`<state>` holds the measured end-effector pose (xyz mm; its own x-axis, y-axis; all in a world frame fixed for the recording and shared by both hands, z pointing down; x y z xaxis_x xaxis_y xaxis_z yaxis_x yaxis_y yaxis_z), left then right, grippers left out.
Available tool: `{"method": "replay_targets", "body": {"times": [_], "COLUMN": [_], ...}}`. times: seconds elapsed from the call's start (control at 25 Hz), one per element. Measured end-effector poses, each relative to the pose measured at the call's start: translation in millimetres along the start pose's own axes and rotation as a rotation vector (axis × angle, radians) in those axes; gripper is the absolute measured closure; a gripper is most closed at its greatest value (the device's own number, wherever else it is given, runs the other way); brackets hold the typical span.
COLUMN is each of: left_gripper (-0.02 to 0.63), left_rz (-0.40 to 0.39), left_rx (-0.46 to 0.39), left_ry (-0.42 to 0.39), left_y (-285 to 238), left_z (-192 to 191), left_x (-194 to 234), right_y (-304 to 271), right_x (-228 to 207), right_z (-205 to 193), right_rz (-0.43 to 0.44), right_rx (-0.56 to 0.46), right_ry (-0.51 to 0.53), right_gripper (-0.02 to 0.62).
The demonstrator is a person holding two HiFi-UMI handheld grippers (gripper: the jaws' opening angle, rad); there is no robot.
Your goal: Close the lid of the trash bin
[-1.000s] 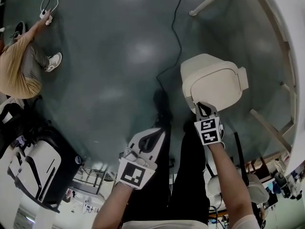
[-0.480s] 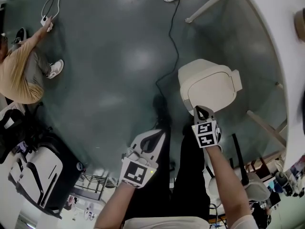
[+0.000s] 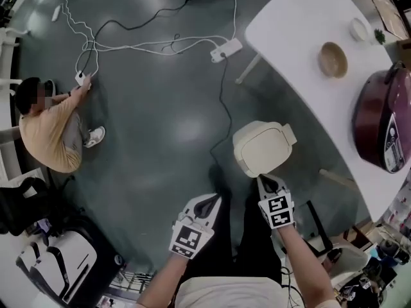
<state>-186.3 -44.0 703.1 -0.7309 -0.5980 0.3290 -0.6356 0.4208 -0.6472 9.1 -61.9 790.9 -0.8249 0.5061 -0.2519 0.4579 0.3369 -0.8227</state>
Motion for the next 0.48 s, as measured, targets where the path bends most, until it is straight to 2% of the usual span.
{"method": "replay_targets", "body": {"times": [0.24,0.48], "left_gripper": [0.589,0.589], "left_rz": [-0.039,-0.023], "left_rx": [-0.063,-0.130], "left_ry": [-0.001,0.002], "left_y": [50,99], "left_z": [47,79], "left_x": [-29,-71], "right_y": [104,208], "right_x": [25,50], "right_z": [42,54], "right_rz": [-0.038,-0.038], "right_rx": [-0.121,-0.219], "right_ry": [-0.040,-0.050], "right_gripper": [0.583,0.583]}}
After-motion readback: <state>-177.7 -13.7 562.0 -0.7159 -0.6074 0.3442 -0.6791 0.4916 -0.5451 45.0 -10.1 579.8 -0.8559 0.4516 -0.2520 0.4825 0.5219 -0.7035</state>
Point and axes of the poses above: the fingertips, and each gripper's own axes: y backward along the fingers, x to its left, z out of its top, the point moved 6 cm from there along y, backward along the fingers, and after that the axes turned 5 degrees about z, right-handed, at the moved point
